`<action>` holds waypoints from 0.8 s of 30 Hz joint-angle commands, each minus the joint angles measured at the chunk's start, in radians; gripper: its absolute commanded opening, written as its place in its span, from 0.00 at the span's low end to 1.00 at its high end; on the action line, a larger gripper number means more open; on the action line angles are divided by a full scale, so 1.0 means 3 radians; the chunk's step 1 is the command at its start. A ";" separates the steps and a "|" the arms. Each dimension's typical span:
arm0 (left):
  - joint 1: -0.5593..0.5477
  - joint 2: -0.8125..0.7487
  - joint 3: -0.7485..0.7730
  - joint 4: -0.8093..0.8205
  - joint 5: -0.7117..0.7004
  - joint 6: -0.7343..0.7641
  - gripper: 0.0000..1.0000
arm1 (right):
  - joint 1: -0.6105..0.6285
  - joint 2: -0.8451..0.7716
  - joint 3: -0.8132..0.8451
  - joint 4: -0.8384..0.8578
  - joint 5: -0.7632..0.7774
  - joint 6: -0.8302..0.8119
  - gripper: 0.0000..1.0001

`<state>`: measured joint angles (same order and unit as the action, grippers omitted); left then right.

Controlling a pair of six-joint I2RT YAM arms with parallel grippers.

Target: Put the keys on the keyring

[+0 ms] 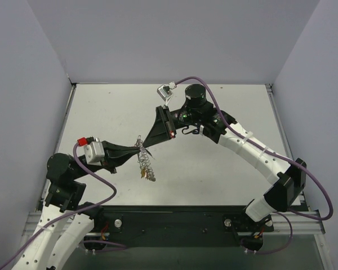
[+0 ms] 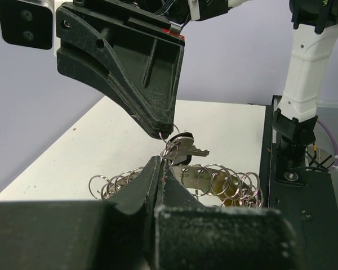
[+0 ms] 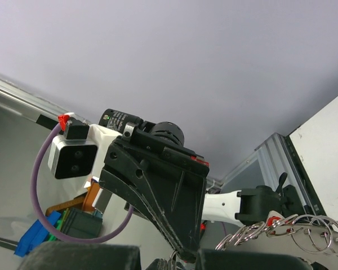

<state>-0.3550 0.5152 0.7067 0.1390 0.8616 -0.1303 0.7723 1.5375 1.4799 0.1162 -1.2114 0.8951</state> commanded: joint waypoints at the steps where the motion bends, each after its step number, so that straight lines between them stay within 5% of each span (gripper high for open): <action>1: -0.0008 -0.0004 0.0140 -0.0044 -0.0208 0.0132 0.00 | 0.0023 -0.0211 0.0073 0.0211 -0.0104 0.0105 0.00; 24: -0.0008 0.0246 0.0375 -0.0300 -0.0530 0.0306 0.00 | 0.0018 -0.0150 0.0599 -0.0811 0.0678 -0.0207 0.00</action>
<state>-0.3595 0.5762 0.7704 0.0597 0.7547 -0.0650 0.7723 1.5330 1.5841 -0.0814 -1.0286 0.8467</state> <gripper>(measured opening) 0.022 0.024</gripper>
